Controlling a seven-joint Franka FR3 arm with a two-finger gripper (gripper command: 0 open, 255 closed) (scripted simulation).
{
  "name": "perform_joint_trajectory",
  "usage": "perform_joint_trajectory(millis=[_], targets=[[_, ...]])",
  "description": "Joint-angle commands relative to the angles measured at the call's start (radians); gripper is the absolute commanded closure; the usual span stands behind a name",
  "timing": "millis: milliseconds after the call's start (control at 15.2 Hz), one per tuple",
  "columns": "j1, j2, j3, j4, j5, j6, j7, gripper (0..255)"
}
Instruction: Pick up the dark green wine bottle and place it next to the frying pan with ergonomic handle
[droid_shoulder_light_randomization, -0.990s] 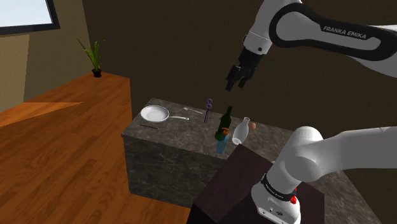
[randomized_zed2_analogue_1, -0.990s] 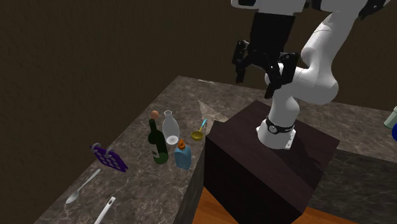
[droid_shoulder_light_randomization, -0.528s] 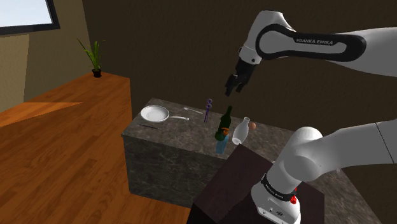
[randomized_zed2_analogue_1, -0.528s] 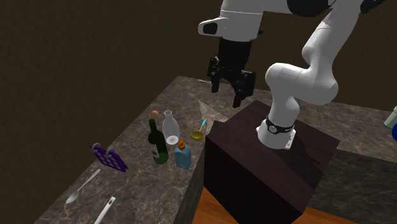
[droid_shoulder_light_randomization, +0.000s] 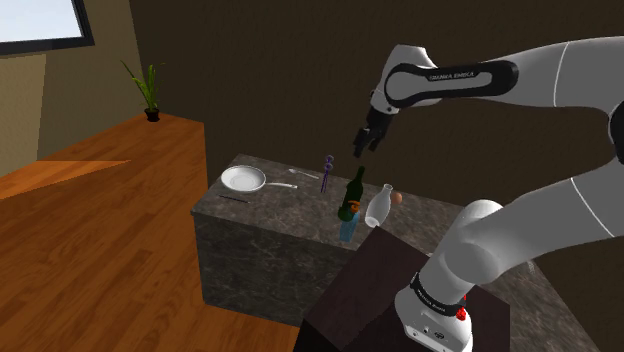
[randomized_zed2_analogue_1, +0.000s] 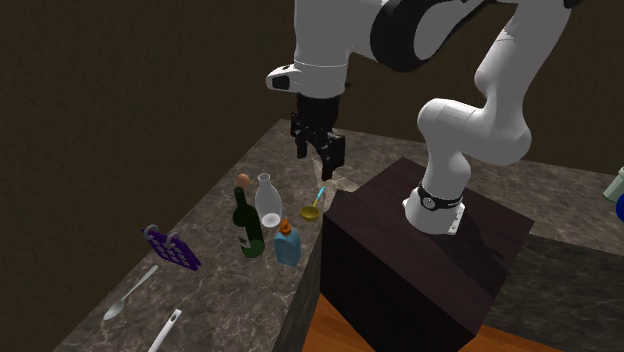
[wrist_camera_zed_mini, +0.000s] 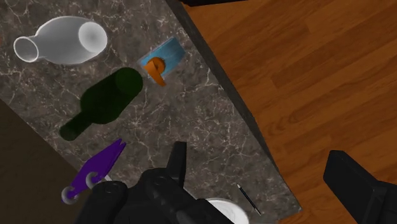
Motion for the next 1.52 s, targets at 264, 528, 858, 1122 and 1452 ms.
perform_joint_trajectory(millis=[264,528,858,1122,1452], targets=[[-0.010,0.187,-0.109,0.050,-0.005,0.124,-0.128,0],[-0.009,0.333,-0.178,0.107,0.031,0.199,-0.227,0],[-0.020,0.537,-0.241,0.206,0.130,0.272,-0.374,0],[-0.060,0.708,-0.254,0.308,0.237,0.306,-0.499,0],[-0.150,0.914,-0.226,0.464,0.349,0.318,-0.624,0]])
